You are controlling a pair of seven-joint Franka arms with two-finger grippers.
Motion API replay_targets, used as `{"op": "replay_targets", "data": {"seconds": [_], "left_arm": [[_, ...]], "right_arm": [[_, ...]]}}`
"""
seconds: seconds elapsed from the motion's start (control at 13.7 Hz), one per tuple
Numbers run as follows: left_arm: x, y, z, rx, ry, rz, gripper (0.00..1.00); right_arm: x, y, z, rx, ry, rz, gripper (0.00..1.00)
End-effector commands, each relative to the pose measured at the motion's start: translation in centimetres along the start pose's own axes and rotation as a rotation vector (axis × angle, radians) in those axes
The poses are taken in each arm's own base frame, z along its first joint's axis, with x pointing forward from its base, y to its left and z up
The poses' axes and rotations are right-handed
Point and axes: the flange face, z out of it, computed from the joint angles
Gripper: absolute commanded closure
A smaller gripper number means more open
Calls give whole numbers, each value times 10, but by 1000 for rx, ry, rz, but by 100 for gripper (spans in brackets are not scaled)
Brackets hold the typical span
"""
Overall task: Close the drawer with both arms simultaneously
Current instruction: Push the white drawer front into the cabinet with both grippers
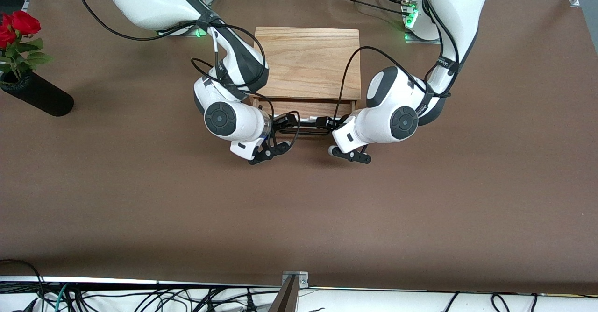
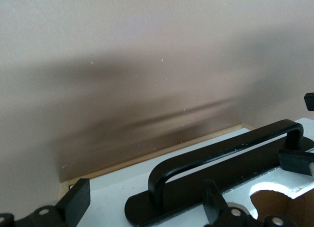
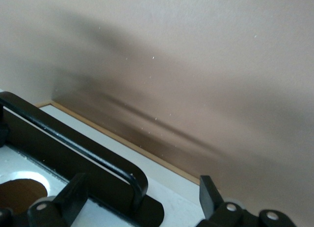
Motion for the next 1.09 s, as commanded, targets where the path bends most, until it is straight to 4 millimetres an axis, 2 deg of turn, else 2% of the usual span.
{"op": "replay_targets", "data": {"seconds": [0.0,0.36,1.02], "left_arm": [[-8,-8,12,4,-94,-3,0],[-16,-10,12,10,-162,-4,0],[-20,-20,7,13,-226,-21,0]], "right_arm": [[-18,-11,17,-6,-115,-20,0],[-26,-21,19,49,-176,-7,0],[-41,-18,29,30,-303,-14,0]]}}
